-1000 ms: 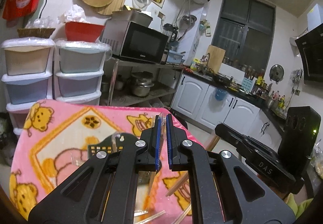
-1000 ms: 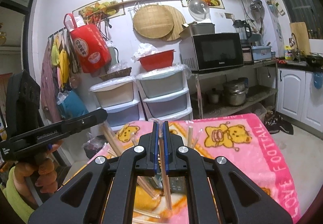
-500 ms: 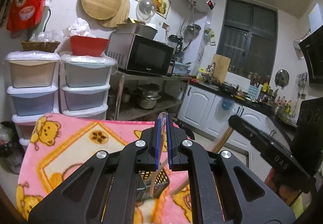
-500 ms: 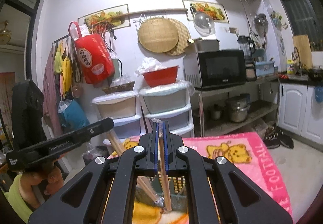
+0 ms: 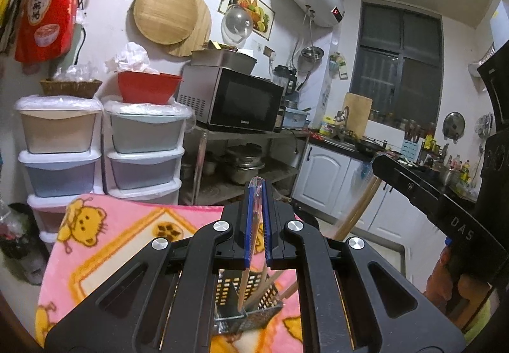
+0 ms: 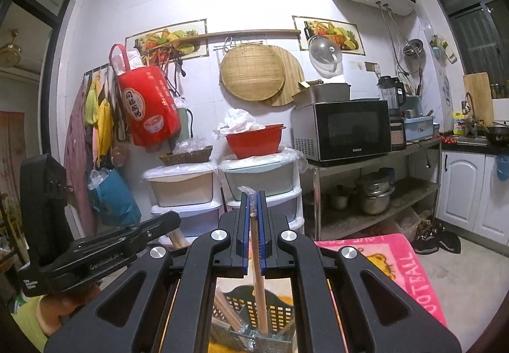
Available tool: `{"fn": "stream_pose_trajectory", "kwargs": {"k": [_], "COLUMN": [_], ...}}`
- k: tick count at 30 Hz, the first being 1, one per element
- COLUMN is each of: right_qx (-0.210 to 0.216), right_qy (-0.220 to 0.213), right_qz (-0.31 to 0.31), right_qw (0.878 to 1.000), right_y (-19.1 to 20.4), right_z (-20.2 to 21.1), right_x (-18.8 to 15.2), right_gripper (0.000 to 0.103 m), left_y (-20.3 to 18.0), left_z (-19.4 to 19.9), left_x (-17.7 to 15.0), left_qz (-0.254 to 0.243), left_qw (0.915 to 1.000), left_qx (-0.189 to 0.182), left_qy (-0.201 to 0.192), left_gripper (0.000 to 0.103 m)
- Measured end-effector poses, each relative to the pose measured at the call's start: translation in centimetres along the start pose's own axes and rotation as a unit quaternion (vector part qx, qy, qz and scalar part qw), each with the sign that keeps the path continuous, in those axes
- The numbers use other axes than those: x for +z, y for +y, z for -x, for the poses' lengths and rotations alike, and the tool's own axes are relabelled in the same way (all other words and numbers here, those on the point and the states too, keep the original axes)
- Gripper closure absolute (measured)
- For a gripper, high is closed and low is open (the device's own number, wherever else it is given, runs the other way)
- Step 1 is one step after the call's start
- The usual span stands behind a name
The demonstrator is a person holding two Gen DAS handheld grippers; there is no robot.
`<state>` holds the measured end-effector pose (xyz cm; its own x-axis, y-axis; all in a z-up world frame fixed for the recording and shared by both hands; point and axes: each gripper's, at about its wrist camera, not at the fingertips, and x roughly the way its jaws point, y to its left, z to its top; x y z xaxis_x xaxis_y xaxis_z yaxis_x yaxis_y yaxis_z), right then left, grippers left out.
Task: Organize utensils
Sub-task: 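Lower both held chopsticks upright into the holder slots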
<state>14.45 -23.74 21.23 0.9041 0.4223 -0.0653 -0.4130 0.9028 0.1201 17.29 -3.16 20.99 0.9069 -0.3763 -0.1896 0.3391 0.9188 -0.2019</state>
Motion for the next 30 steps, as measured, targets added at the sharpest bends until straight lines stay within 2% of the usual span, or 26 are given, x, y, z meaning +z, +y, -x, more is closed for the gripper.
{"fn": "stream_pose_trajectory", "kwargs": {"k": [16, 30], "right_qx": [-0.01, -0.012], "right_qy": [-0.024, 0.015], "right_qz": [0.02, 0.0], "right_qw": [0.999, 1.0], "right_y": [-0.2, -1.6], "right_z": [-2.4, -6.3], "right_x": [0.4, -2.9], "right_gripper": [0.098, 0.098], "left_y": [-0.6, 0.2], "left_z": [-2.6, -5.1], "left_x": [-1.3, -4.1], "left_qz": [-0.038, -0.038], "left_qw": [0.9992, 0.9988], "left_qx": [0.013, 0.013], "left_qy": [-0.003, 0.027], "left_gripper": [0.1, 0.1]}}
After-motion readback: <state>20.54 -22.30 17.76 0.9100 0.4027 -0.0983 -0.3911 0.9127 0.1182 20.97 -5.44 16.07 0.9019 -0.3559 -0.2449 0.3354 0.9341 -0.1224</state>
